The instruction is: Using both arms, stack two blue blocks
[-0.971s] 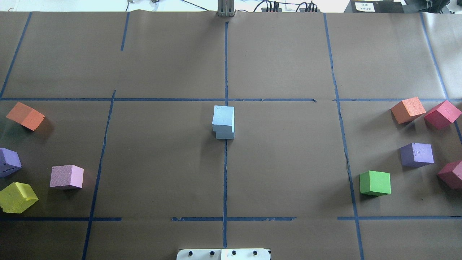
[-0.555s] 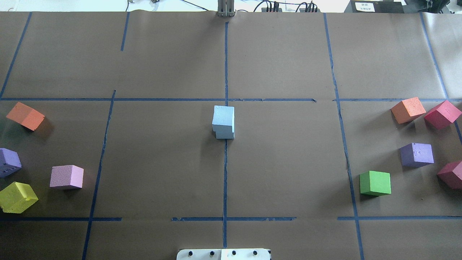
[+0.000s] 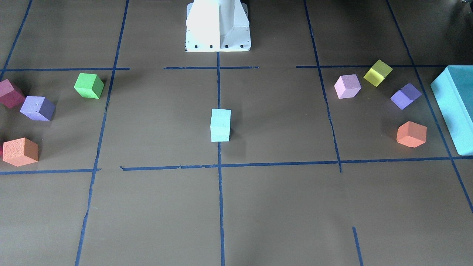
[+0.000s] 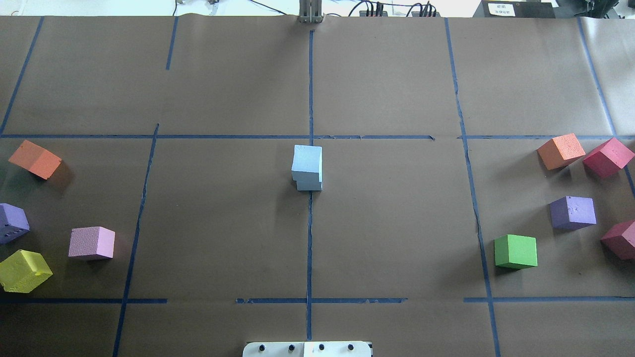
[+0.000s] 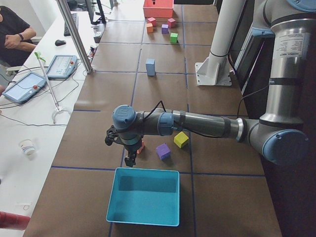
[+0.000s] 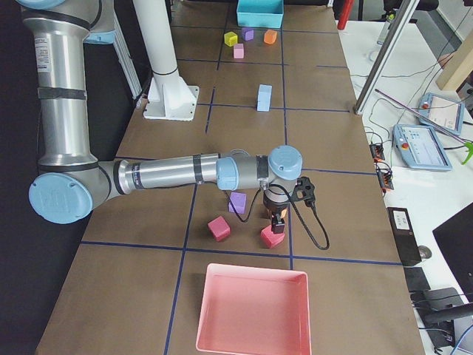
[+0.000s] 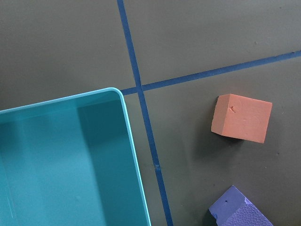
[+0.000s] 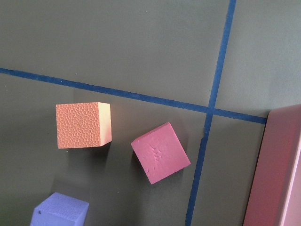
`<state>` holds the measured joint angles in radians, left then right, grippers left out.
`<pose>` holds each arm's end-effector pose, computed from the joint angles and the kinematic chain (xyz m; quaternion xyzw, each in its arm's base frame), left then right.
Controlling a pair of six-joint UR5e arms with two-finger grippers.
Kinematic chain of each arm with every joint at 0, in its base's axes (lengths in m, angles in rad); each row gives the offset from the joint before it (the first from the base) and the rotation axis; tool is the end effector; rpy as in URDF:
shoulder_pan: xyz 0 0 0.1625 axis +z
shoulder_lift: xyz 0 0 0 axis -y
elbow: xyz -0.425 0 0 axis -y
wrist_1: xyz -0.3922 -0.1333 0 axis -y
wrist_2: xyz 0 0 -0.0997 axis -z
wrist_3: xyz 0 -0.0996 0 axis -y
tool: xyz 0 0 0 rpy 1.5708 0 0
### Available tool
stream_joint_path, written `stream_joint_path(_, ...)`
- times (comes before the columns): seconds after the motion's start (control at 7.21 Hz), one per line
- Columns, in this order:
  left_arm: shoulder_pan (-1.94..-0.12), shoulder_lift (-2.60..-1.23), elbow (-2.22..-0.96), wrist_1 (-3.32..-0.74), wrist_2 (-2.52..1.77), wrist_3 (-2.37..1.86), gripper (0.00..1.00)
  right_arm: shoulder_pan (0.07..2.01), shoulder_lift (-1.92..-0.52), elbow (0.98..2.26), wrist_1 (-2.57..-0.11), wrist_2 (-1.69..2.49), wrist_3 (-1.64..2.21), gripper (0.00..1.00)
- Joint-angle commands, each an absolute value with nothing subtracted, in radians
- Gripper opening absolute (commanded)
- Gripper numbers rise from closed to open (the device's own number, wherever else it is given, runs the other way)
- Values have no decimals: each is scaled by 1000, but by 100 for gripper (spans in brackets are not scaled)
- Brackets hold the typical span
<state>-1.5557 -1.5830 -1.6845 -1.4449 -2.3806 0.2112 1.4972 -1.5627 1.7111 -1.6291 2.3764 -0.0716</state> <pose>-0.0537 -0.4948 0.6069 0.0386 0.3920 0.1038 0.9133 0.0248 -0.5000 0.5892 0.0410 -0.3916 -0.0843 0.9153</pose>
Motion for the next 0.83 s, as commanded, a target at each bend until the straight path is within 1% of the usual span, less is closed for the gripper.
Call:
stream_joint_path(0.0,-1555,-1583,-1707,-1447,-2372,216,100,1497,-1563,1712,-1629,2378,-72,100)
stream_joint_path(0.69,-1557,-1577,-1715,-1437,-2367,218,100,1496,-1560,1716,-1629,2378,-67,100)
